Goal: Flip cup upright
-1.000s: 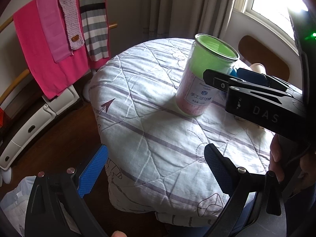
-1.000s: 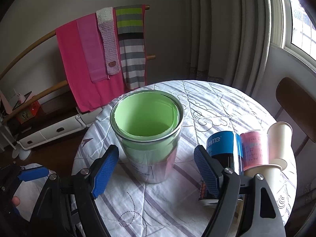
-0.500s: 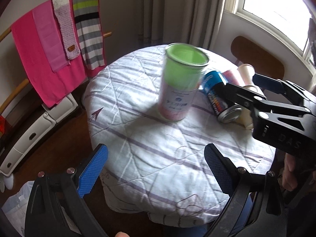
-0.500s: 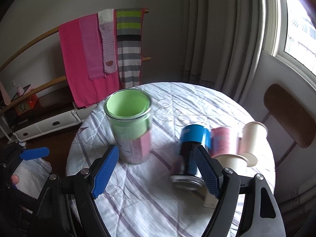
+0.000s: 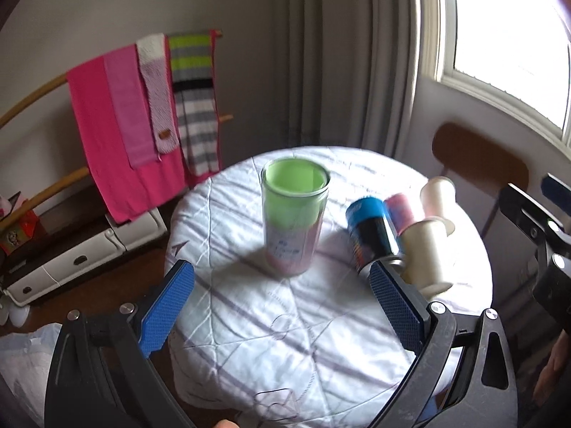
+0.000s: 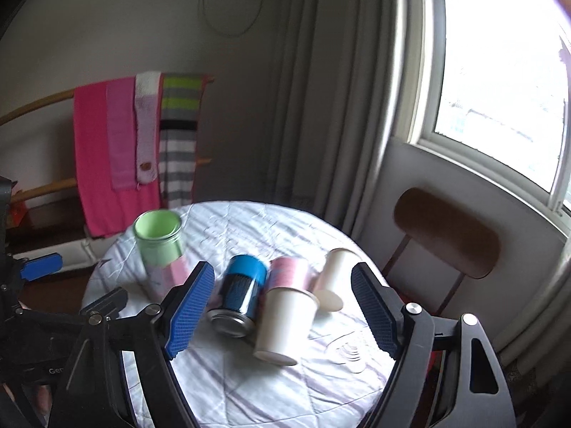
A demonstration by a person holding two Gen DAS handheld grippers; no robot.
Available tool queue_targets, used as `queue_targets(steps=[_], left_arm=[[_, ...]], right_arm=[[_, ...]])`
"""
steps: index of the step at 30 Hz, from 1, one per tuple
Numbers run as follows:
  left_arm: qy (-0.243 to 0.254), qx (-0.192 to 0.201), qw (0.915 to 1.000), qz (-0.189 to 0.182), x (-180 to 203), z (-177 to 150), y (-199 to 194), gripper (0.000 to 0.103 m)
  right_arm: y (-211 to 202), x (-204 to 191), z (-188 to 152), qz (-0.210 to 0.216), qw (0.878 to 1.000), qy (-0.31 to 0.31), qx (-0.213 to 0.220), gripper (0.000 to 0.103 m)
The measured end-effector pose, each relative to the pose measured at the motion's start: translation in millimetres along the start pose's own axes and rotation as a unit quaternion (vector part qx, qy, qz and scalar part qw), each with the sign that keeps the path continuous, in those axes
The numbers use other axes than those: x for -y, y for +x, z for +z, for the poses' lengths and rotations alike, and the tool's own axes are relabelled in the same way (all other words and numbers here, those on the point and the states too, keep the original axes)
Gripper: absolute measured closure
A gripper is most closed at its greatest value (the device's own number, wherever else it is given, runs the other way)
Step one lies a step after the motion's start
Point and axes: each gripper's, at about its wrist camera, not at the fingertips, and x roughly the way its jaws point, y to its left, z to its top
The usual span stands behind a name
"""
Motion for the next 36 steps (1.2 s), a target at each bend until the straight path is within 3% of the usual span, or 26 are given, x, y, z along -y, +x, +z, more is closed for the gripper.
queue_targets(steps=[4, 10, 14, 19, 24, 36], left_arm=[[-0.003, 0.015, 0.9999, -0.002, 11, -1, -13, 0.001], [0.004, -0.001, 1.0, 0.0, 27, -8, -21, 0.001], [0.007, -0.01, 0.9998, -0.013, 33, -10, -29, 0.001], [0.012, -0.01, 0.9999, -0.005, 36, -13, -41, 0.001], [0.015, -0.018, 0.9997, -0.006, 36, -14, -47, 0.001], [0.015, 0.016, 0.9996, 0.017, 35, -13, -62, 0.001]], right_arm=[[-12, 11, -3, -0.007, 0.999, 0.012, 0.032, 0.022], [-25, 23, -14, -0.007, 0.999, 0.02, 0.04, 0.022], [-33, 29, -20, -0.01, 0.999, 0.026, 0.038, 0.022], [-41, 34, -25, -0.012, 0.999, 0.034, 0.029, 0.022], [-42, 39, -27, 0.001, 0.999, 0.046, -0.001, 0.022], [-51, 38, -27, 0.001, 0.999, 0.045, -0.004, 0.022]])
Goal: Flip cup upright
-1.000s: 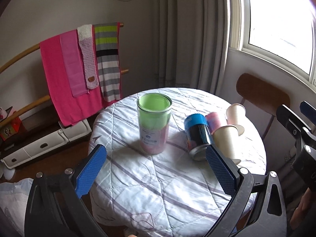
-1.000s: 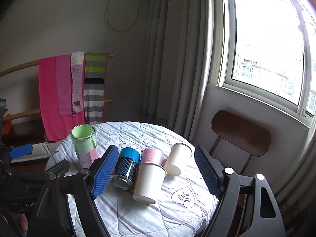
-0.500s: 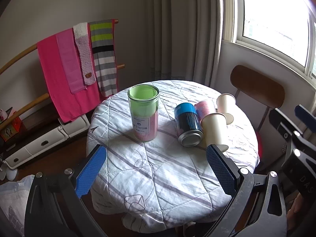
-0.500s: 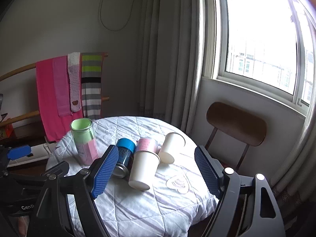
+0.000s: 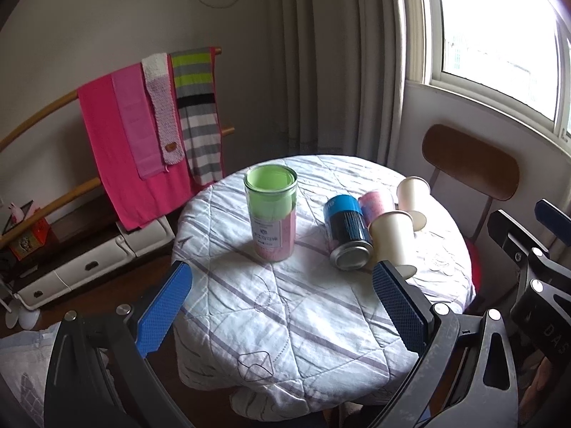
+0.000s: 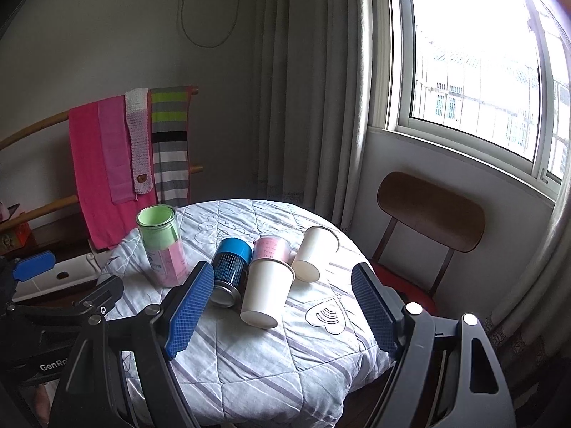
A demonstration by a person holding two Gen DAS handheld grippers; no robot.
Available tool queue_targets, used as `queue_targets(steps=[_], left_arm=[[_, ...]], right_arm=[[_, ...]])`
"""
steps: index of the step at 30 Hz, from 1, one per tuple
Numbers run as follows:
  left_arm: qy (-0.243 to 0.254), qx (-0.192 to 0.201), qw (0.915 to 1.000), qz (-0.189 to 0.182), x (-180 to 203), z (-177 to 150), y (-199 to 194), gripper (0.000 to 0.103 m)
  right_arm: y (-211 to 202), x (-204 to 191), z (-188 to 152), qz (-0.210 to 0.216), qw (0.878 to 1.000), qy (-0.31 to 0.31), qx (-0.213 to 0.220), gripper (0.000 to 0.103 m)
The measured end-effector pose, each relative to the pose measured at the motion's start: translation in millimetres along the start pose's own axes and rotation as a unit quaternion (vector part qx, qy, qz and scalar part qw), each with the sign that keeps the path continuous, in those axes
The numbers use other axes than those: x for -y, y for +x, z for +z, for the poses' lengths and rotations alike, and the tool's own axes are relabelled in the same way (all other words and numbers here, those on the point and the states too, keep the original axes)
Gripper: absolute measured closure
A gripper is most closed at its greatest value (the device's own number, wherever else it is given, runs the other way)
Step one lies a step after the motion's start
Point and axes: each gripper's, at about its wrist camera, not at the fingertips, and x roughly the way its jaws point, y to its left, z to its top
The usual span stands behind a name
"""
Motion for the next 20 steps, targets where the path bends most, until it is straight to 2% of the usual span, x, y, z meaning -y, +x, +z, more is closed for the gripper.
queue_targets(steps=[2, 20], left_arm=[[-0.004, 0.004, 1.0, -0.007, -1.5, 1.0, -1.8, 0.001], [0.004, 0.001, 1.0, 0.005, 1.7, -0.7, 1.4, 0.001]], right_arm=[[0.5, 0.3, 0.3, 0.0, 1.0, 0.001, 0.0, 0.022], [2.5, -3.0, 0.2, 0.0, 1.0, -0.004, -0.008, 0.022]])
